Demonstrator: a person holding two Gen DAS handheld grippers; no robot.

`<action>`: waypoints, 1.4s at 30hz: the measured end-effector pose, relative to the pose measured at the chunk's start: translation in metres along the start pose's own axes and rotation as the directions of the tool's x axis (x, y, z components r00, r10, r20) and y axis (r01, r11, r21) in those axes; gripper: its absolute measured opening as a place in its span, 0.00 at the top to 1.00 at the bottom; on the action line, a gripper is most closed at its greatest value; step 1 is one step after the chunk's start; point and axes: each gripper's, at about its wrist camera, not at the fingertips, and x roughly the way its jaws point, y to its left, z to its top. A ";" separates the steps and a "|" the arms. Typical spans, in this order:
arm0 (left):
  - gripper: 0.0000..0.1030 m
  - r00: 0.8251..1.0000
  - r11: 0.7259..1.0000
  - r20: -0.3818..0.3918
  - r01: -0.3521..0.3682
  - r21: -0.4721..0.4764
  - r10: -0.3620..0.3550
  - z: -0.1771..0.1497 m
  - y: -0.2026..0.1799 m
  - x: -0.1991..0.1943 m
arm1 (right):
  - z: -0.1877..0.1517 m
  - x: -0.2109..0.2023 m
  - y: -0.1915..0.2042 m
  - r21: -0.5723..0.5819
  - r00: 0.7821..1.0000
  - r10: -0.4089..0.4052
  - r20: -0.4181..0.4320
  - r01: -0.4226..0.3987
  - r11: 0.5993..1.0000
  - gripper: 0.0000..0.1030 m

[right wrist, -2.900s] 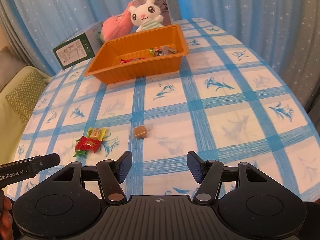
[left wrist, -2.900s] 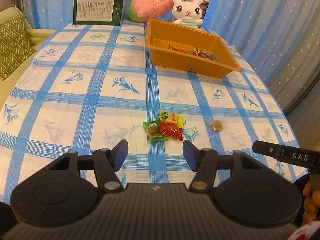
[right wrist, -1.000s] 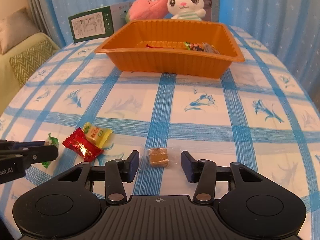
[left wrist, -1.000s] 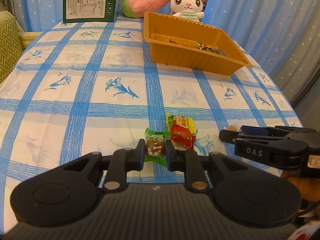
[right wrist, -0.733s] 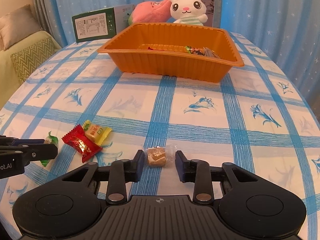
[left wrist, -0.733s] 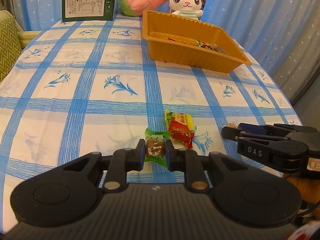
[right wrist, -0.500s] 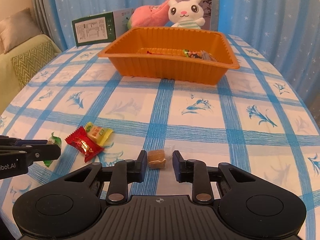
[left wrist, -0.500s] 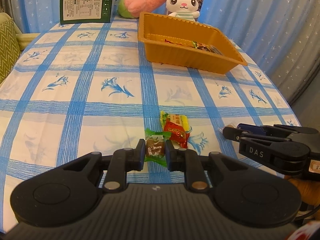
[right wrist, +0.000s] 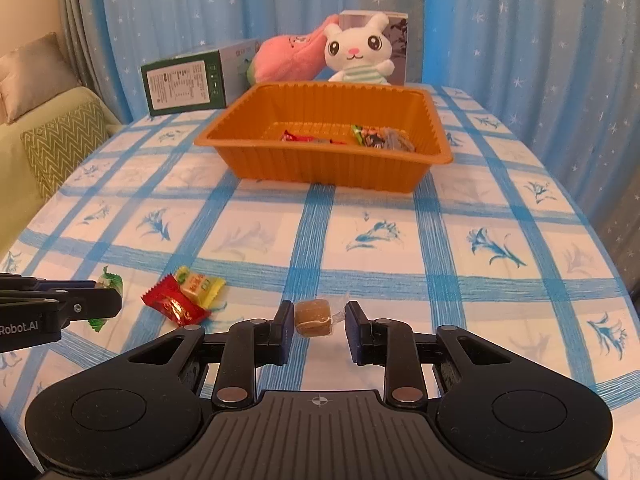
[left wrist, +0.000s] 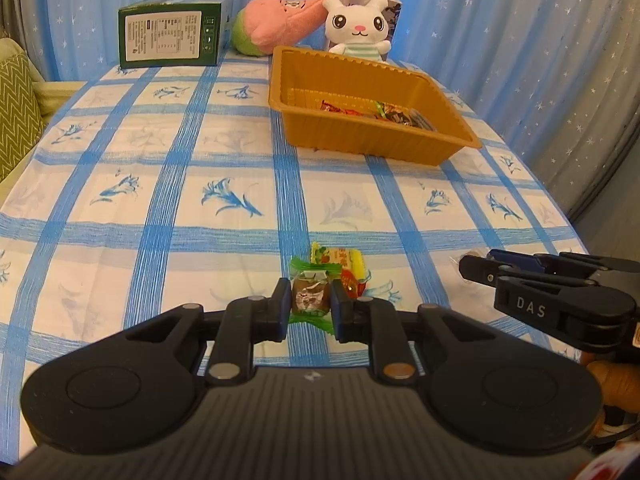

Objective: Organize snacks
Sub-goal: 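Carry both held candies over the orange tray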

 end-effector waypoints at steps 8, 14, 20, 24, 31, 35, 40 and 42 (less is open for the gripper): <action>0.82 1.000 1.000 0.023 0.013 0.009 -0.013 0.010 -0.006 -0.006 | 0.012 -0.014 0.000 -0.004 0.999 -0.002 0.039 0.002 1.000 0.73; 0.82 0.999 1.000 0.037 0.021 0.012 -0.022 0.018 -0.010 -0.008 | 0.020 -0.022 -0.002 -0.004 0.998 -0.005 0.061 0.005 1.000 0.73; 0.82 0.998 0.999 0.045 0.033 0.018 -0.033 0.027 -0.015 -0.010 | 0.027 -0.027 -0.006 0.004 0.997 -0.005 0.078 0.004 1.000 0.73; 0.82 0.998 0.999 0.039 0.048 0.021 -0.049 0.034 -0.019 -0.006 | 0.031 -0.029 -0.007 0.004 0.996 -0.005 0.087 0.004 1.000 0.73; 0.82 0.996 0.997 0.041 0.073 0.021 -0.073 0.050 -0.026 0.000 | 0.042 -0.029 -0.013 0.011 0.995 -0.003 0.099 0.002 1.000 0.73; 0.82 0.995 0.997 0.048 0.082 0.014 -0.082 0.063 -0.027 0.005 | 0.053 -0.028 -0.016 0.010 0.994 0.001 0.106 -0.002 1.000 0.73; 0.82 0.994 0.995 0.061 0.093 0.022 -0.094 0.082 -0.029 0.010 | 0.072 -0.023 -0.023 0.021 0.993 0.004 0.121 -0.007 1.000 0.73; 0.82 0.993 0.995 0.066 0.096 0.026 -0.098 0.090 -0.029 0.014 | 0.080 -0.021 -0.027 0.025 0.992 0.005 0.127 -0.008 1.000 0.73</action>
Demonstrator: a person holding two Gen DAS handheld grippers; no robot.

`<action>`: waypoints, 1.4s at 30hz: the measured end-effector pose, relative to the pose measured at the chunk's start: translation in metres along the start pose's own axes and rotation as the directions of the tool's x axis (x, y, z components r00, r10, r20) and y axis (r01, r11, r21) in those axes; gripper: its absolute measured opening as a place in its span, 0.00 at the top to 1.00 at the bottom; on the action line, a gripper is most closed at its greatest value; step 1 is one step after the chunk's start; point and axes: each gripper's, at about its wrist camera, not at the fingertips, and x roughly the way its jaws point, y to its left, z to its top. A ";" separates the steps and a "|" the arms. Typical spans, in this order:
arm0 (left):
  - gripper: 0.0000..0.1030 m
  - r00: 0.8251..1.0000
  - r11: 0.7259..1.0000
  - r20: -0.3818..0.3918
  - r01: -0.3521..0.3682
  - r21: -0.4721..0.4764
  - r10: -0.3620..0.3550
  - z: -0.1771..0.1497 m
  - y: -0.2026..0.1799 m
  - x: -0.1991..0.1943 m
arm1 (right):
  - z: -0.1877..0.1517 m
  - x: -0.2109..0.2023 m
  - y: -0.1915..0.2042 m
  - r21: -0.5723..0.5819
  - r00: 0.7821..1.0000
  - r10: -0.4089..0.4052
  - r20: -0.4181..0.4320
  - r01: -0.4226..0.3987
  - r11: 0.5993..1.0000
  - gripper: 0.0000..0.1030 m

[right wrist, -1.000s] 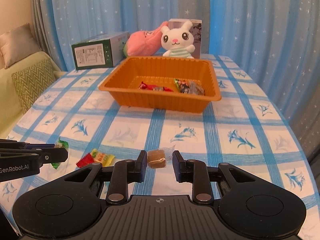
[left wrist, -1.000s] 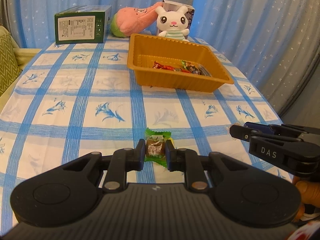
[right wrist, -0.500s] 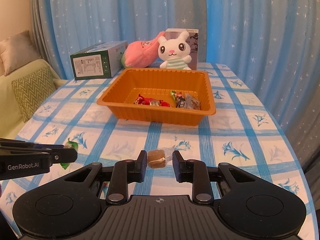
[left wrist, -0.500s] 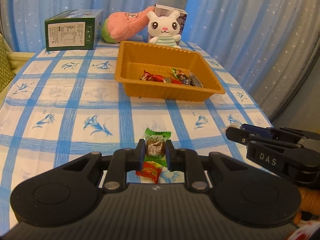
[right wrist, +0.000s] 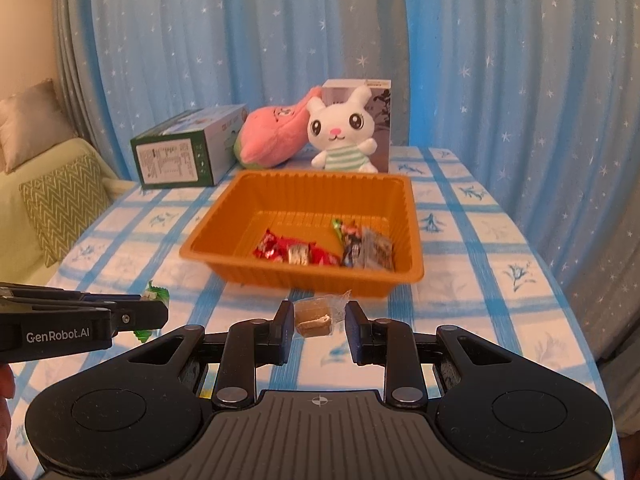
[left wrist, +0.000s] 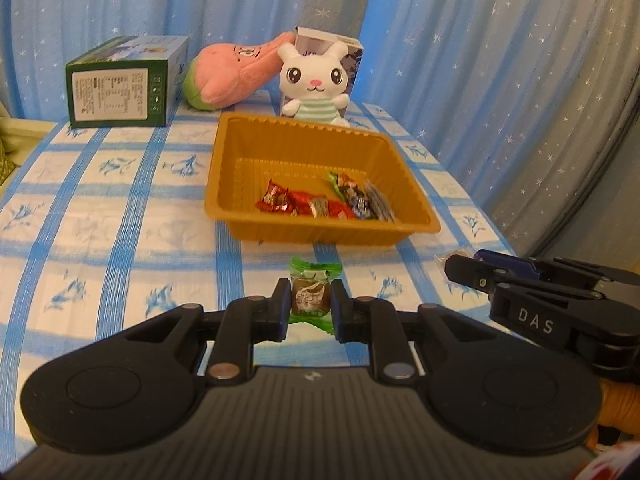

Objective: Organize snacks
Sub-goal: 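Carry both held candies over the orange tray, then open both grippers to drop the candies into the tray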

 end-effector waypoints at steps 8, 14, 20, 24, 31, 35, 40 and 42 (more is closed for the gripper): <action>0.82 1.000 1.000 0.013 0.010 0.002 -0.010 0.032 0.002 0.023 | 0.035 0.021 -0.014 0.018 1.000 0.010 0.015 -0.010 1.000 0.73; 0.82 1.000 0.999 0.010 0.026 -0.019 -0.026 0.057 0.006 0.044 | 0.062 0.043 -0.025 0.040 1.000 0.020 0.014 -0.020 0.999 0.73; 0.82 1.000 1.000 0.015 0.011 0.001 -0.011 0.081 0.006 0.064 | 0.084 0.066 -0.034 0.062 0.999 0.034 0.001 -0.034 0.997 0.73; 0.82 1.000 1.000 0.016 -0.015 0.019 0.014 0.093 0.009 0.077 | 0.092 0.080 -0.039 0.076 0.999 0.034 -0.010 -0.034 0.997 0.73; 0.82 0.999 0.998 -0.012 -0.050 0.027 0.050 0.101 0.020 0.102 | 0.097 0.100 -0.046 0.099 0.999 0.031 -0.034 -0.027 0.995 0.73; 0.69 0.998 0.998 -0.013 -0.066 0.014 0.066 0.099 0.027 0.110 | 0.094 0.103 -0.047 0.109 0.999 0.033 -0.043 -0.029 0.994 0.73; 0.69 0.997 0.997 -0.020 -0.072 0.006 0.072 0.093 0.035 0.108 | 0.092 0.105 -0.050 0.117 0.998 0.034 -0.051 -0.028 0.993 0.73; 0.69 0.997 0.997 -0.022 -0.072 0.001 0.072 0.091 0.037 0.106 | 0.092 0.107 -0.051 0.120 0.998 0.034 -0.054 -0.028 0.992 0.73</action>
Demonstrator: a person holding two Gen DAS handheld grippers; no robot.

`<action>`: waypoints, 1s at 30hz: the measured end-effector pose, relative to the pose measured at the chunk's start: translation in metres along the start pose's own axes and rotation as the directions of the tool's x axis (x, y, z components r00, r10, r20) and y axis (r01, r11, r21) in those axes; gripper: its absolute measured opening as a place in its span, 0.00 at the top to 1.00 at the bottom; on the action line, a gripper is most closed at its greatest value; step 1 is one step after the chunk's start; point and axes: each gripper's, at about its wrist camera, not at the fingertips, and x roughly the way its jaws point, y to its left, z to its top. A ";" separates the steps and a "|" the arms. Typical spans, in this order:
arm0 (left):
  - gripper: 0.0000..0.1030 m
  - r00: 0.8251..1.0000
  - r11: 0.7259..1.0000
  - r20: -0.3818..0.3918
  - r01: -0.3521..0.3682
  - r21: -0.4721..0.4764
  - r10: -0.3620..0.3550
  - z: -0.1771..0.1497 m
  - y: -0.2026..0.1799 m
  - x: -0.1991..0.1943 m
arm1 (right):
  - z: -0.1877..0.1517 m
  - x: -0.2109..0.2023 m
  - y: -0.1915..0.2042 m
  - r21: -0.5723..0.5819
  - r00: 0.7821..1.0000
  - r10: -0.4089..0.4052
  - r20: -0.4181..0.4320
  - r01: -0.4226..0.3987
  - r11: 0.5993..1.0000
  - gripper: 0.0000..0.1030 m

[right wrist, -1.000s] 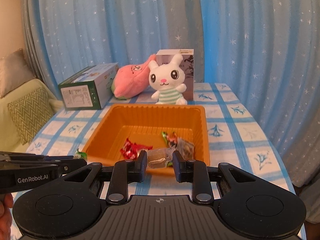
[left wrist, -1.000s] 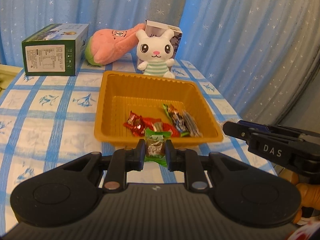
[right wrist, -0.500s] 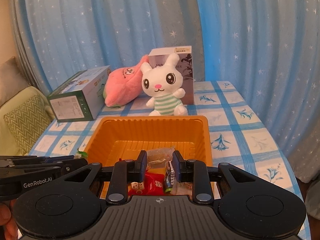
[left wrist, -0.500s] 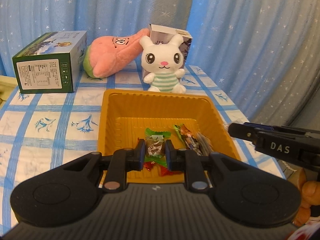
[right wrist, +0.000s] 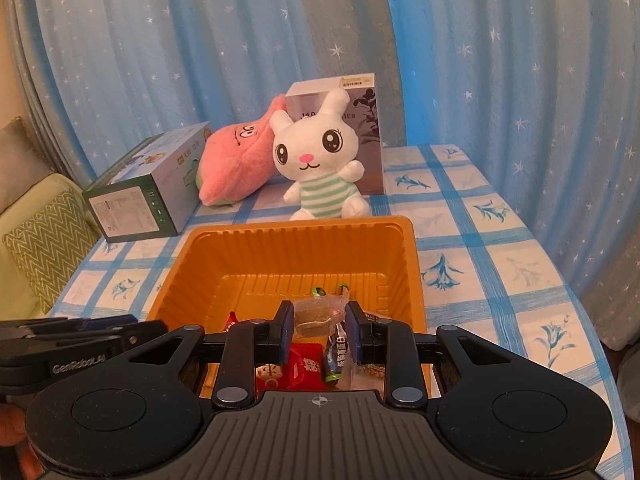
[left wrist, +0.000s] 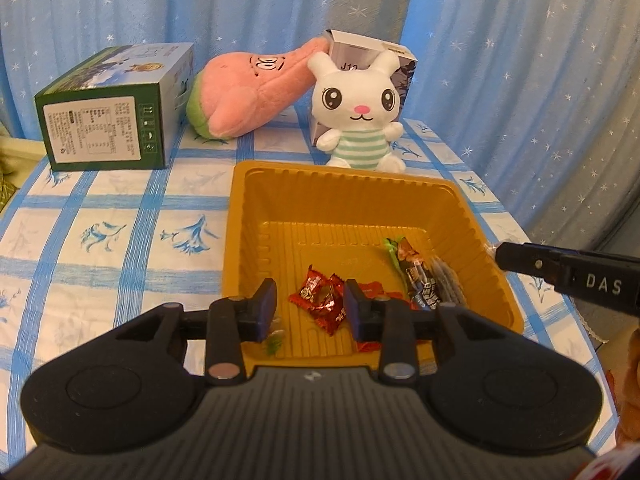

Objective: Organize snacks
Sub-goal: 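Open both grippers to drop the candies into the tray, then withdraw both tools toward the red-and-yellow candy left on the table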

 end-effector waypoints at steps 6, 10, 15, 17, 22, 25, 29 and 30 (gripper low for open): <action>0.69 1.000 1.000 0.008 0.008 -0.003 -0.008 -0.001 0.001 -0.007 | 0.003 0.002 0.001 0.012 1.000 0.007 -0.001 -0.007 1.000 0.73; 0.68 1.000 1.000 0.016 0.016 -0.004 -0.015 -0.001 0.000 -0.013 | 0.007 0.006 0.003 0.031 0.999 0.039 -0.002 -0.039 0.999 0.72; 0.62 1.000 1.000 0.024 0.016 -0.015 -0.016 -0.008 0.001 -0.024 | 0.010 0.004 0.002 0.062 0.998 0.059 0.025 -0.061 0.996 0.33; 0.59 1.000 1.000 0.027 0.014 -0.026 -0.014 -0.013 0.003 -0.030 | 0.008 0.000 -0.001 0.075 0.998 0.062 0.030 -0.064 0.995 0.33; 0.55 1.000 0.999 0.020 0.008 -0.045 -0.007 -0.033 0.005 -0.046 | -0.003 -0.016 -0.009 0.116 0.998 0.048 0.027 -0.051 0.992 0.33; 0.52 1.000 0.998 0.007 -0.001 -0.055 0.001 -0.047 0.005 -0.057 | -0.017 -0.030 -0.012 0.134 0.999 0.043 0.021 -0.045 0.990 0.33; 0.48 1.000 0.998 0.005 -0.007 -0.061 0.007 -0.064 0.001 -0.074 | -0.037 -0.052 -0.012 0.146 1.000 0.017 0.007 -0.018 0.989 0.33; 0.48 1.000 0.998 0.004 -0.009 -0.059 0.009 -0.068 0.000 -0.078 | -0.042 -0.058 -0.010 0.142 1.000 0.009 0.005 -0.009 0.990 0.33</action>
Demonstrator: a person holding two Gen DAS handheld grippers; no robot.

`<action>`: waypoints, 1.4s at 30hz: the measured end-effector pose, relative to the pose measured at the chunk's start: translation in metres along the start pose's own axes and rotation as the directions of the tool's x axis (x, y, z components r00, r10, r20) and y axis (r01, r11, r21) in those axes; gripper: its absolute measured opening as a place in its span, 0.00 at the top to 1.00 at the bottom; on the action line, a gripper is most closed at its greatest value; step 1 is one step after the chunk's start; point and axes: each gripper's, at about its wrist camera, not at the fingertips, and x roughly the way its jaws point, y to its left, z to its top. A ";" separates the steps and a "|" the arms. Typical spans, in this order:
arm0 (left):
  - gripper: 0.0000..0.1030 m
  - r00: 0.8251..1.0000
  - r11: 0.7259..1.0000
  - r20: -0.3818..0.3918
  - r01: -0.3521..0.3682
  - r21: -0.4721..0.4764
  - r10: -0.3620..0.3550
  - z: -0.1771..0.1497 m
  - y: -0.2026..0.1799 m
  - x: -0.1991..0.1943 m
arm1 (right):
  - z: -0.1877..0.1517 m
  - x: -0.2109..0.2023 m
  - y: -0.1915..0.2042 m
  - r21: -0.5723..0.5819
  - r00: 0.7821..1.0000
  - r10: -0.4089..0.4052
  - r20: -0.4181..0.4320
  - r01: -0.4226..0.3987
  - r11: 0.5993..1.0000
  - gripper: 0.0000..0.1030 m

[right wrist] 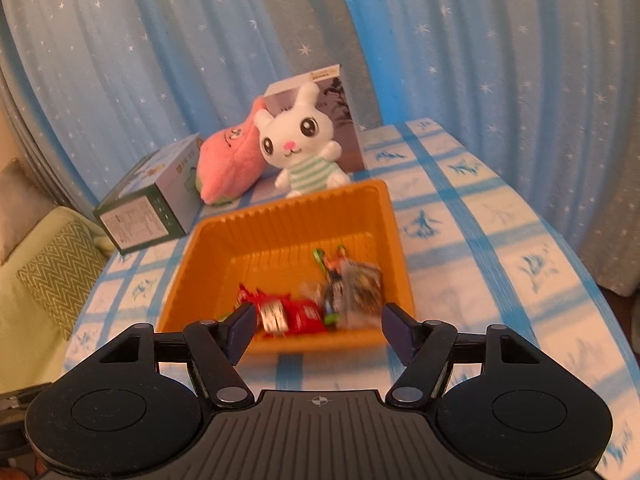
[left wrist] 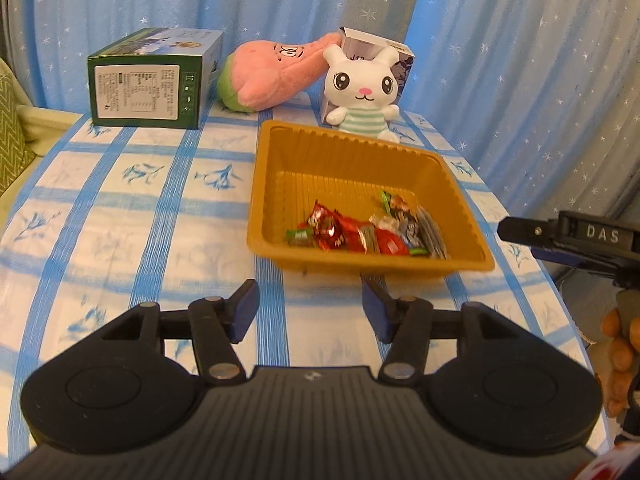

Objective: Organize snacks
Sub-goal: 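Withdraw both tools toward the red-and-yellow candy left on the table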

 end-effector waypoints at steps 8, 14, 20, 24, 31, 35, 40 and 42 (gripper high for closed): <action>0.35 1.000 1.000 -0.002 -0.003 -0.017 0.003 -0.027 -0.007 -0.040 | -0.038 -0.047 0.012 -0.017 1.000 -0.021 -0.002 0.021 1.000 0.33; 0.30 1.000 0.999 0.000 -0.021 -0.028 0.021 -0.051 -0.002 -0.069 | -0.065 -0.080 0.021 -0.019 1.000 -0.020 -0.007 0.020 1.000 0.33; 0.30 0.999 0.998 -0.002 -0.051 -0.028 0.051 -0.074 0.008 -0.094 | -0.089 -0.103 0.021 0.008 0.999 -0.031 -0.018 0.031 0.999 0.33; 0.29 0.998 0.998 -0.006 -0.059 -0.032 0.059 -0.086 0.011 -0.105 | -0.104 -0.113 0.022 0.012 0.999 -0.032 -0.032 0.032 0.999 0.33; 0.28 0.998 0.997 -0.020 -0.066 -0.032 0.065 -0.099 0.011 -0.111 | -0.125 -0.119 0.023 0.008 0.998 -0.027 -0.061 0.028 1.000 0.33; 0.28 0.997 0.997 -0.024 -0.068 -0.032 0.068 -0.102 0.011 -0.113 | -0.129 -0.119 0.023 0.010 0.997 -0.028 -0.068 0.029 1.000 0.33; 0.28 0.997 0.997 -0.032 -0.065 -0.039 0.064 -0.105 0.012 -0.111 | -0.133 -0.119 0.023 0.013 0.997 -0.031 -0.074 0.032 0.999 0.33; 0.28 0.997 0.997 -0.036 -0.065 -0.041 0.063 -0.106 0.012 -0.109 | -0.134 -0.118 0.022 0.012 0.997 -0.032 -0.077 0.033 0.999 0.33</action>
